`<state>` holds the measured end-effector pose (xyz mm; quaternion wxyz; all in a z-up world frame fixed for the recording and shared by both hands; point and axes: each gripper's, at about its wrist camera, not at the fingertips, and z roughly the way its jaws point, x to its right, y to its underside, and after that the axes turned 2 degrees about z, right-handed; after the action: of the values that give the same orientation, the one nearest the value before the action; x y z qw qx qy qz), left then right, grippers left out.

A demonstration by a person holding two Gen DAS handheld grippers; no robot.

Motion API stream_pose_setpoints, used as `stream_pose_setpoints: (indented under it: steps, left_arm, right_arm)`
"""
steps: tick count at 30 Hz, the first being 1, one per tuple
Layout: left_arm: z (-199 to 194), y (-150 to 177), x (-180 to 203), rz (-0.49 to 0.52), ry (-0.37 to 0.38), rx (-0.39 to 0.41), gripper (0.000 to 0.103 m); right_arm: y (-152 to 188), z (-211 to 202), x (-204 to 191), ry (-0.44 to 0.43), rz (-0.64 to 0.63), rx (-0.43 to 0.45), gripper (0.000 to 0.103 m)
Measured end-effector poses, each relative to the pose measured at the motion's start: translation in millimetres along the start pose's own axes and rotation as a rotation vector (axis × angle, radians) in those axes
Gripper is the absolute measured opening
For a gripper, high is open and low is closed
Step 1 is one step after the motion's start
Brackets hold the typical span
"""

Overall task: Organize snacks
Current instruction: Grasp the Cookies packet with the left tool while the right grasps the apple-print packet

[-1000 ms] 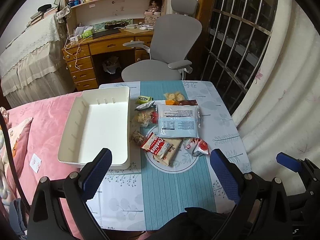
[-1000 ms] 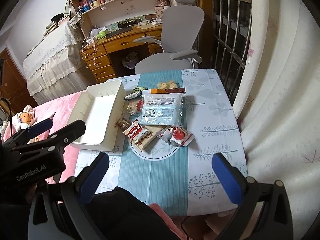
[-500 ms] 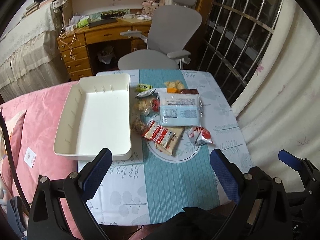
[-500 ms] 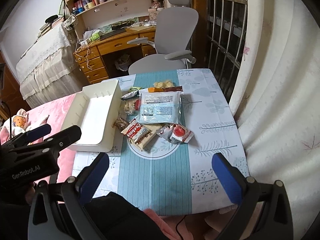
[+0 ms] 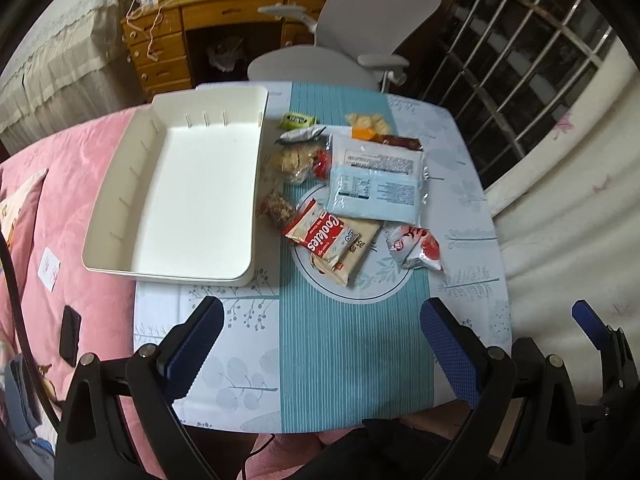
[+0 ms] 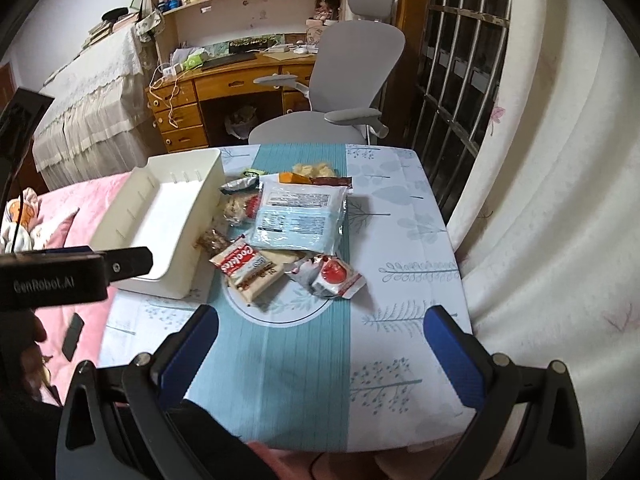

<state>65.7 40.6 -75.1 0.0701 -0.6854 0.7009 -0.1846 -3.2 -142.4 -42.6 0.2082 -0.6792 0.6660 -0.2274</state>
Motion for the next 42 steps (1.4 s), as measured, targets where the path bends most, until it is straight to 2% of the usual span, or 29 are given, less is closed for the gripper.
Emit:
stream_pose_setpoints:
  steps: [2, 8, 13, 22, 28, 38, 40, 42]
  left_arm:
    - [9.5, -5.6, 3.9, -0.01, -0.011, -0.02, 0.099]
    - [50.5, -22.0, 13.4, -0.072, 0.019, -0.106, 0.099]
    - [88.0, -35.1, 18.8, -0.134, -0.01, -0.158, 0.098]
    - [152.8, -49.1, 20.7, -0.262, -0.089, -0.267, 0.098]
    - [187.8, -57.0, 19.1, -0.301, -0.151, -0.285, 0.098]
    - [226.8, -70.7, 0.3, -0.379, -0.195, -0.28, 0.098]
    - [234.1, -72.0, -4.5, -0.394, -0.204, -0.293, 0.097]
    - [241.3, -73.8, -6.9, -0.404, -0.203, -0.3, 0.09]
  right_arm:
    - [-1.9, 12.3, 5.0, 0.003, -0.029, 0.006, 0.103]
    - [-7.7, 47.9, 16.3, -0.014, -0.1, 0.008, 0.103]
    - [-10.6, 85.5, 25.2, -0.076, -0.183, 0.008, 0.103]
    - [-2.7, 146.3, 28.2, -0.135, -0.375, -0.006, 0.103]
    - [8.1, 181.5, 23.7, -0.165, -0.469, -0.037, 0.103]
    - [18.3, 218.2, 12.3, -0.209, -0.503, -0.072, 0.102]
    - [20.9, 222.5, 8.9, -0.217, -0.513, -0.075, 0.102]
    - [22.8, 225.9, 6.7, -0.23, -0.519, -0.084, 0.1]
